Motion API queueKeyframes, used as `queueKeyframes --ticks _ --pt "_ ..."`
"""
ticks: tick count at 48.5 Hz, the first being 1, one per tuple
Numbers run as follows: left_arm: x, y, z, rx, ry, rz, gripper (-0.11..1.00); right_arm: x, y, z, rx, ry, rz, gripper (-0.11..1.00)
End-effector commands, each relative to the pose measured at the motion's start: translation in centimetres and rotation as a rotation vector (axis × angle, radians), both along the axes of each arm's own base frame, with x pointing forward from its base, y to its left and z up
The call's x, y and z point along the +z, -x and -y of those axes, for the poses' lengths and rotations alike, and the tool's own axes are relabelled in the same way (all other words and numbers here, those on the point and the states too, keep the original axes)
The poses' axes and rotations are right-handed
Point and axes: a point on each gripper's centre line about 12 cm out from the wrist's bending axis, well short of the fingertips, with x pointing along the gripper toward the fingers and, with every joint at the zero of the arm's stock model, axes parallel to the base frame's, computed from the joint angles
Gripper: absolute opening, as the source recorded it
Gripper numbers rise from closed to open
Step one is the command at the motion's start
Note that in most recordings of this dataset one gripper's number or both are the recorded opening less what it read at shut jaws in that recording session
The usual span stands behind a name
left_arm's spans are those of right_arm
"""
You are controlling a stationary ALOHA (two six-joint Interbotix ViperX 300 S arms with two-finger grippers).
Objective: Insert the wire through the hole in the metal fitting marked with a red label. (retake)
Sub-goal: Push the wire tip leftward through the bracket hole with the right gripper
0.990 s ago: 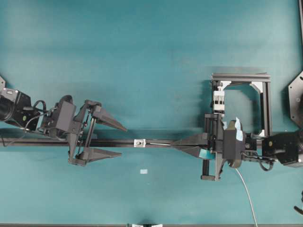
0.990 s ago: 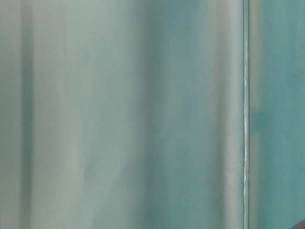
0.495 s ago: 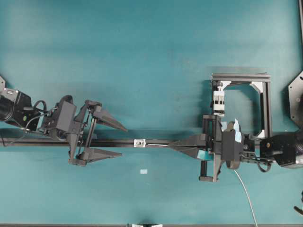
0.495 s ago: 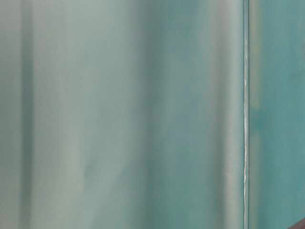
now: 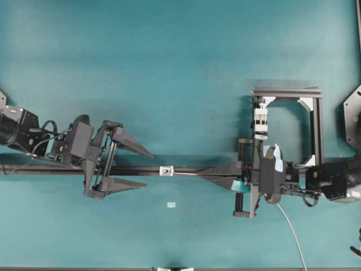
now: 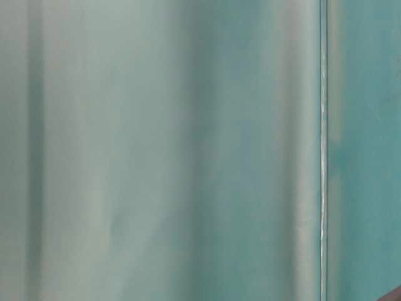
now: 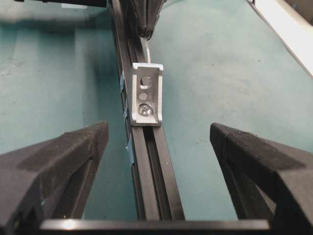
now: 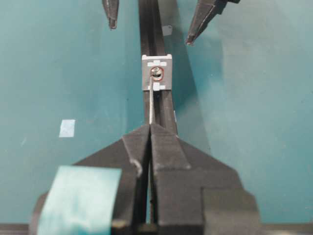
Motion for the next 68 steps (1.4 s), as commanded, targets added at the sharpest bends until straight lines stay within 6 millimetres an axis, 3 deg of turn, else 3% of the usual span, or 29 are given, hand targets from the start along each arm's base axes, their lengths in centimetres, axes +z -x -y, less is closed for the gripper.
queueKeyframes --ticks 1,68 --pt "0.8 -0.3 0.2 -0.002 0.009 0.028 0.58 0.8 -0.6 -0.1 -0.007 -0.012 0.034 0.02" --pt "1.0 -0.4 0.2 -0.002 0.011 0.034 0.58 0.4 -4.5 0.3 -0.022 -0.006 0.06 0.02"
